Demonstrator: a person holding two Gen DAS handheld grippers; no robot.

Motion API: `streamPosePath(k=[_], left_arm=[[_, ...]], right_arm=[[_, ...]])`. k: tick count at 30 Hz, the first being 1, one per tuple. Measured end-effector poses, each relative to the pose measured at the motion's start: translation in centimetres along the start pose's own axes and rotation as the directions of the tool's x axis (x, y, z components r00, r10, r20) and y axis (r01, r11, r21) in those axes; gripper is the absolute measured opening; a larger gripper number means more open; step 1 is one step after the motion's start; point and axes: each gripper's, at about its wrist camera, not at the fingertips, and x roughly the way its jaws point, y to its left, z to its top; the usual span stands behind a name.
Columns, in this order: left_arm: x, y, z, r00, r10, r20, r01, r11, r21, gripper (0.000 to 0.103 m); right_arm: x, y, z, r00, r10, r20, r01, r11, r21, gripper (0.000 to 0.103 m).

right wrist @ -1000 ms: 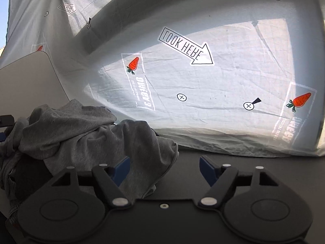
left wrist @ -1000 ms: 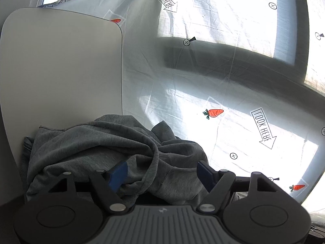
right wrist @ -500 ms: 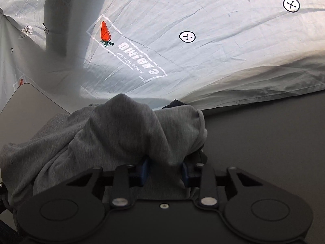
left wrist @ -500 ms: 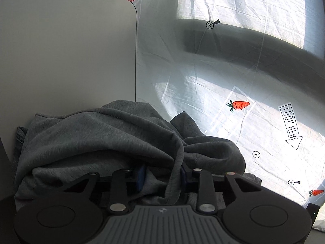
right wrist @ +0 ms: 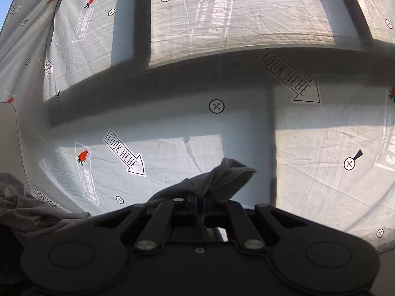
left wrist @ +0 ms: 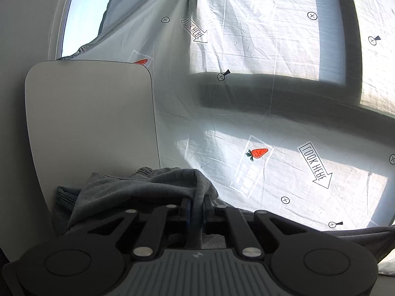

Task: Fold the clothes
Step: 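Lift the grey sweatpants with both grippers and lay them on the table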

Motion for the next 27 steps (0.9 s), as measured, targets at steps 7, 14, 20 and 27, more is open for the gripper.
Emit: streamPosePath(k=[7, 14, 20, 27], left_arm=[[-9.8, -8.9, -2.6, 0.980, -0.199, -0.016, 0.198, 0.980, -0.031, 0.008], [-14.2, -18.6, -11.0, 0.878, -0.416, -0.237, 0.395, 0.909, -0.130, 0.009], [-14.4, -25.5, -26.1, 0.654, -0.350, -0.670, 0.413, 0.908, -0.071, 0.015], [-16.2, -23.3, -27.4, 0.680, -0.255, -0.688, 0.333, 0.943, -0.020, 0.023]], right_arm=[[-15.1, -22.6, 5.2, 0.889, -0.445, 0.108, 0.448, 0.894, 0.000, 0.004], [-24.8, -42.9, 5.4, 0.628, -0.778, 0.015, 0.777, 0.626, -0.059, 0.005], [-26.7, -50.7, -5.3, 0.546, -0.721, -0.427, 0.739, 0.654, -0.161, 0.032], [-26.4, -47.5, -13.7, 0.549, -0.565, -0.616, 0.669, 0.739, -0.080, 0.040]])
